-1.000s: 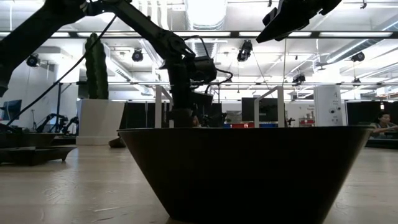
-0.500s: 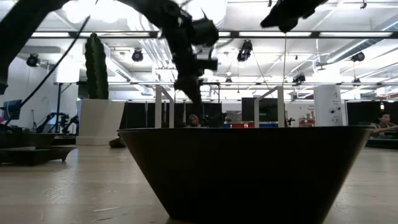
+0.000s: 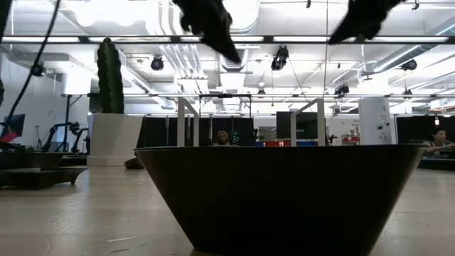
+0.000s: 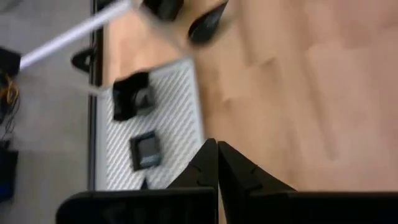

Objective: Pick & Place Mini shaped plates
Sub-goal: Stack the black distorted square plate on top of the black distorted square plate on the shelf

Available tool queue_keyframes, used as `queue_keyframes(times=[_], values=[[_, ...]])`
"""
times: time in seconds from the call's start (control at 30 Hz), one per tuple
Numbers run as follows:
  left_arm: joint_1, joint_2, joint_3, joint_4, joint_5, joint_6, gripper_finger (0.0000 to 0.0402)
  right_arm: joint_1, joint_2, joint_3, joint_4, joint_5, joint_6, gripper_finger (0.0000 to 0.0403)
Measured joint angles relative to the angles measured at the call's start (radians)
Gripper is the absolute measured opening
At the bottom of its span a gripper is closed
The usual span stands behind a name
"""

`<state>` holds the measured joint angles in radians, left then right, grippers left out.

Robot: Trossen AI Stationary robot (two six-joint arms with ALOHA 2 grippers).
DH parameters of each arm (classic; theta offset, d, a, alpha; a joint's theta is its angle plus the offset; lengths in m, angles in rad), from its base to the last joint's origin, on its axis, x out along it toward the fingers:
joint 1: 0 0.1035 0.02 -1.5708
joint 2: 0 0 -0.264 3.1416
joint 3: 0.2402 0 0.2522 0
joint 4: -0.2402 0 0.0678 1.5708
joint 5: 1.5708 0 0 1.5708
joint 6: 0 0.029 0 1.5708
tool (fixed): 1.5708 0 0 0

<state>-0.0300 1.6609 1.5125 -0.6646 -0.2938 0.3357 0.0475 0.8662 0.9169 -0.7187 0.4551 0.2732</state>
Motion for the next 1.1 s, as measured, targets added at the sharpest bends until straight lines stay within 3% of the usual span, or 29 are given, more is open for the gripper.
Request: queue_keyframes(times=[0.3,0.53,0.77,1.1], values=[[-0.174,-0.206,-0.244,0.299,-0.023,-0.111,0.0001,-0.012,0.017,0.000,-0.308,0.019,0.305,0.0008],[-0.219,-0.333,-0.421,0.516,-0.023,-0.127,0.0000,-0.078,0.083,-0.021,-0.461,0.002,0.440,0.0008],[-0.220,-0.396,-0.494,0.586,-0.023,-0.128,0.0000,-0.192,0.127,-0.091,-0.444,-0.157,0.412,0.0008],[-0.220,-0.400,-0.500,0.598,-0.023,-0.128,0.0000,-0.225,0.172,-0.139,-0.377,-0.071,0.413,0.0012]])
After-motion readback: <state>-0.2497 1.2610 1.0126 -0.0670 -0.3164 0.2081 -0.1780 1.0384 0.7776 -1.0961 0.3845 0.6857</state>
